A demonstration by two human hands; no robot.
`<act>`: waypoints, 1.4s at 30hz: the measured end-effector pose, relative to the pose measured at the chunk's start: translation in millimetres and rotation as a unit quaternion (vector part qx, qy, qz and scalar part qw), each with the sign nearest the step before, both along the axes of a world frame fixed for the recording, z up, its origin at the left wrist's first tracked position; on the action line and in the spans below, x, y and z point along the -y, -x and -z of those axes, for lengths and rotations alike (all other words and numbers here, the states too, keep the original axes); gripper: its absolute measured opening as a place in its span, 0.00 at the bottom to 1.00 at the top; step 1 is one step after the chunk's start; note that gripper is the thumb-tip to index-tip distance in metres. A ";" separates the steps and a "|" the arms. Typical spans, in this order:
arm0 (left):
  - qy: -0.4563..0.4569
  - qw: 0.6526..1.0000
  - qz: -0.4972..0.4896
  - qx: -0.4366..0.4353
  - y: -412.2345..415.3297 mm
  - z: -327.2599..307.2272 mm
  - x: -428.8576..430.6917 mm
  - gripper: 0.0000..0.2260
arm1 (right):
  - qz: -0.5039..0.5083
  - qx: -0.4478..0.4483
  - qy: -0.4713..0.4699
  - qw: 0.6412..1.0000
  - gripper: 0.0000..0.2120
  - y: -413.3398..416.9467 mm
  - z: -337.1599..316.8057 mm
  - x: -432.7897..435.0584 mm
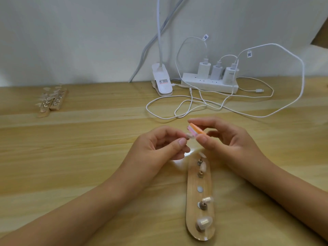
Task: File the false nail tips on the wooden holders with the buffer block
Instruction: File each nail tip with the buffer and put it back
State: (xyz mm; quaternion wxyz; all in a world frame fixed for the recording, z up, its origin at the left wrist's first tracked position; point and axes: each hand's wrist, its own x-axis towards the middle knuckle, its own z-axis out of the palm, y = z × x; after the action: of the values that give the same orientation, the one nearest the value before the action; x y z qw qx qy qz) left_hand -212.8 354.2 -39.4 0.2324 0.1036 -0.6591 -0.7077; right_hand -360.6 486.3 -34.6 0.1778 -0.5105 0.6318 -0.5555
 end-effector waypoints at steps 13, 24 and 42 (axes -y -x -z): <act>0.090 0.996 -0.005 0.005 -3.1 3.6 -0.5 0.02 | -0.010 0.047 -0.015 0.999 0.14 -5.8 -3.8 -0.9; 0.110 0.994 -0.022 -0.006 -5.2 0.5 -2.9 0.03 | -0.039 0.067 0.021 0.997 0.08 -5.4 -4.2 -1.2; 0.062 0.997 0.001 0.037 -0.7 -2.2 0.2 0.04 | -0.028 -0.029 0.042 0.998 0.23 -4.7 -1.6 -2.6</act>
State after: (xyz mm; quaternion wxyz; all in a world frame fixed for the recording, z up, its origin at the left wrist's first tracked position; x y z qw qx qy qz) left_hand -212.0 354.0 -37.3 0.2136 0.1145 -0.7096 -0.6616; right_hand -355.9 489.0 -32.9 0.1532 -0.5510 0.5985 -0.5610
